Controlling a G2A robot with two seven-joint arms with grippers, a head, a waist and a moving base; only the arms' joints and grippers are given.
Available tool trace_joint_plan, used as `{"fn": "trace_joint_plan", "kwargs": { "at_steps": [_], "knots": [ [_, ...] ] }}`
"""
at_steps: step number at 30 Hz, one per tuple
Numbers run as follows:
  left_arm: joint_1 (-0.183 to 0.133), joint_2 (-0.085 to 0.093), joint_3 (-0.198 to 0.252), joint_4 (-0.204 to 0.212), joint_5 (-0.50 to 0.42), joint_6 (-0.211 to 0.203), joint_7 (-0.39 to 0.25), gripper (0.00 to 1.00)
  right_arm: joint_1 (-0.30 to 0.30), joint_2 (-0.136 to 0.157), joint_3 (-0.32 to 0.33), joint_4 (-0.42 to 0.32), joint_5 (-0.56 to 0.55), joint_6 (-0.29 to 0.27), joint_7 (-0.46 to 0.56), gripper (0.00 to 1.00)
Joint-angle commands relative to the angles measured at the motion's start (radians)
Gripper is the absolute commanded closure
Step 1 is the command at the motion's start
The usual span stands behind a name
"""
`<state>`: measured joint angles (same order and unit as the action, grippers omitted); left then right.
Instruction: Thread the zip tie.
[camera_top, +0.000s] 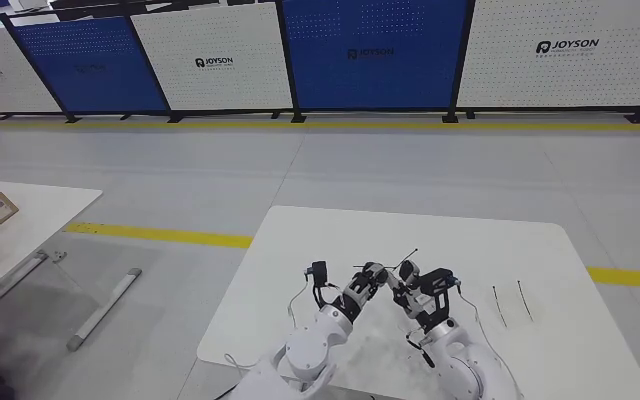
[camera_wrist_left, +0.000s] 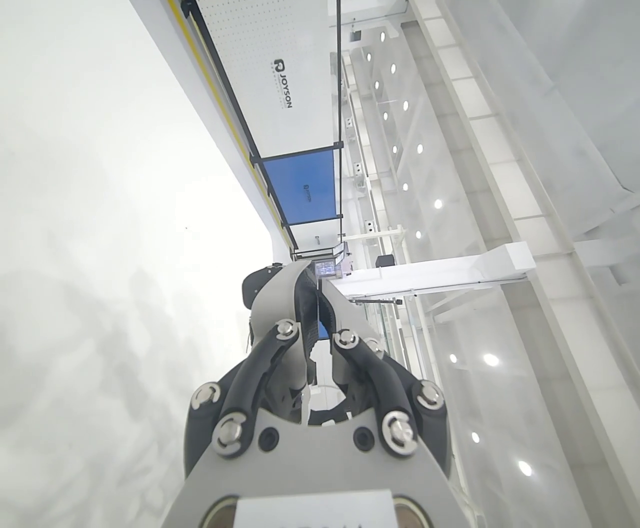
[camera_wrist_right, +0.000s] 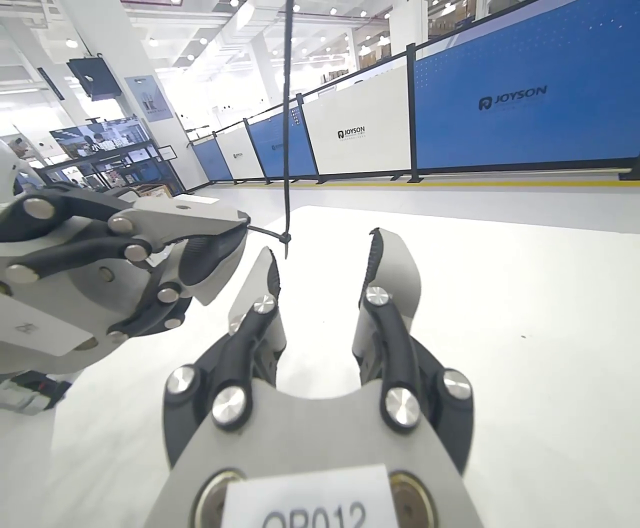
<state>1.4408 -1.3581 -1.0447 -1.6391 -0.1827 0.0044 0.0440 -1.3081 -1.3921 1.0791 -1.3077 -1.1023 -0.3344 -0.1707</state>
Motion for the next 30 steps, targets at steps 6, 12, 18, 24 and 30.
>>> {"fn": "trace_joint_plan", "kwargs": {
  "at_steps": [6,12,18,24,30],
  "knots": [
    [-0.005,-0.002,0.008,0.004,0.005,0.004,0.001,1.00,0.001,0.000,-0.004,0.002,0.000,-0.002,-0.004,0.69],
    [-0.016,-0.004,0.013,0.018,0.003,0.009,0.004,1.00,-0.005,0.002,0.000,0.001,0.006,-0.006,-0.021,0.80],
    [-0.021,-0.006,0.012,0.024,-0.003,0.008,0.009,1.00,-0.002,0.003,-0.005,0.002,0.010,-0.006,-0.021,0.81],
    [-0.020,-0.006,0.009,0.024,0.000,0.008,0.012,1.00,0.003,0.004,-0.010,0.003,0.011,-0.006,-0.015,0.78],
    [-0.020,-0.007,0.009,0.024,0.002,0.007,0.011,1.00,0.006,0.005,-0.010,0.003,0.014,-0.005,-0.010,0.82]
  ]
}}
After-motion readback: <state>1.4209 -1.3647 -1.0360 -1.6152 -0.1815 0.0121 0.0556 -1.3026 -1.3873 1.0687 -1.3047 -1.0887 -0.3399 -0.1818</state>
